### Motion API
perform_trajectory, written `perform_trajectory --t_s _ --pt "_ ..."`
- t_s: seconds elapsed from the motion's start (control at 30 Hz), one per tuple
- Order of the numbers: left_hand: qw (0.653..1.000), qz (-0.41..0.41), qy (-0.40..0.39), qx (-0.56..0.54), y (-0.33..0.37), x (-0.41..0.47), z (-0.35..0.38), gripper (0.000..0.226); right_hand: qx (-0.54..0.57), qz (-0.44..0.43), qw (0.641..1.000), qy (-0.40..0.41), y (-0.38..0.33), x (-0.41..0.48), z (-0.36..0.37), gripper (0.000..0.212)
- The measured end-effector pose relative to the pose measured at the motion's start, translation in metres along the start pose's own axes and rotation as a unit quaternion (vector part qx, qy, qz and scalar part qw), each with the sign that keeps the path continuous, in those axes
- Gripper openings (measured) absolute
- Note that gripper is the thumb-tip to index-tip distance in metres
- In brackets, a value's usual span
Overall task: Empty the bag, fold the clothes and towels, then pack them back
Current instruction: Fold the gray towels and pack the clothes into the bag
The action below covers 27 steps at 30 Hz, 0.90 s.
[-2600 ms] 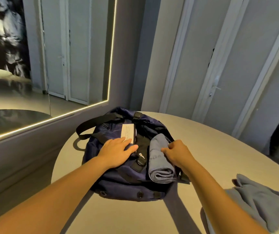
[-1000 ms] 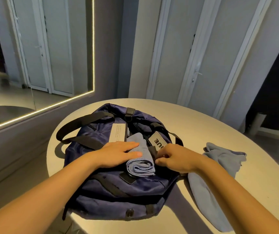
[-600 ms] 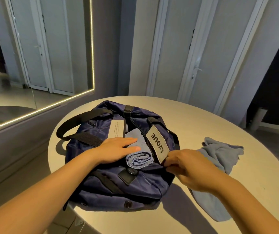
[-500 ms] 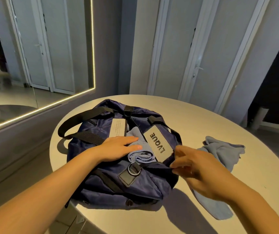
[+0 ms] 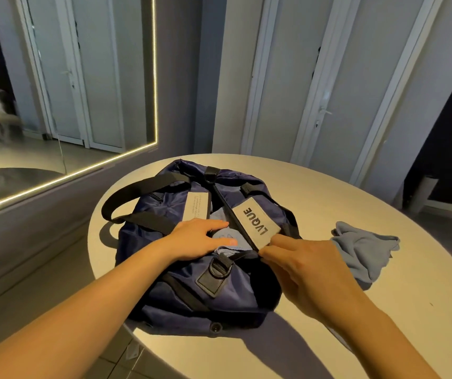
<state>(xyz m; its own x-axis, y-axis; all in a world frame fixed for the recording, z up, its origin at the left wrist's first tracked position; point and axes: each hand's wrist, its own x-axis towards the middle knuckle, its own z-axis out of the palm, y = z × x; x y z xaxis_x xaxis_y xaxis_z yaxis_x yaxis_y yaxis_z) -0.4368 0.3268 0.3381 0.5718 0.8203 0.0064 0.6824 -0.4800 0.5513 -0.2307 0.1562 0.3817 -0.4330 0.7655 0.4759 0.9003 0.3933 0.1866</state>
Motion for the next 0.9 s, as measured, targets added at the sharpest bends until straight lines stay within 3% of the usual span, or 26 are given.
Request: perform_trajectory --t_s 0.1,0.17,0.23,0.4,0.5,0.63,0.77,0.9 --pt "0.997 -0.006 -0.007 -0.081 0.002 -0.002 -0.006 0.068 -0.003 -0.020 0.999 0.032 0.000 -0.003 0.009 0.005" --pt "0.986 0.005 0.006 -0.165 0.000 -0.006 -0.013 0.041 -0.005 -0.022 0.998 0.062 0.005 -0.002 0.014 0.005" --pt "0.985 0.022 0.026 -0.169 -0.003 -0.014 -0.024 0.022 -0.005 -0.020 0.997 0.080 0.008 -0.001 0.012 0.008" --pt "0.998 0.054 -0.001 -0.041 -0.006 -0.050 -0.052 0.029 0.007 -0.018 0.994 0.108 0.007 0.002 0.007 0.016" --pt "0.997 0.066 0.030 0.028 -0.013 -0.058 -0.055 0.030 0.006 -0.012 0.993 0.119 0.004 0.008 0.004 0.018" --pt "0.984 0.116 0.094 0.102 -0.021 -0.053 -0.044 0.005 0.013 -0.007 0.992 0.127 0.005 0.013 0.008 0.016" --pt "0.983 0.108 0.145 0.026 -0.022 -0.056 -0.041 0.009 0.028 -0.006 0.990 0.136 0.008 0.013 0.009 0.018" --pt "0.955 0.093 0.264 -0.097 -0.009 -0.060 -0.056 0.012 0.046 0.031 0.982 0.182 0.017 0.024 0.005 0.014"
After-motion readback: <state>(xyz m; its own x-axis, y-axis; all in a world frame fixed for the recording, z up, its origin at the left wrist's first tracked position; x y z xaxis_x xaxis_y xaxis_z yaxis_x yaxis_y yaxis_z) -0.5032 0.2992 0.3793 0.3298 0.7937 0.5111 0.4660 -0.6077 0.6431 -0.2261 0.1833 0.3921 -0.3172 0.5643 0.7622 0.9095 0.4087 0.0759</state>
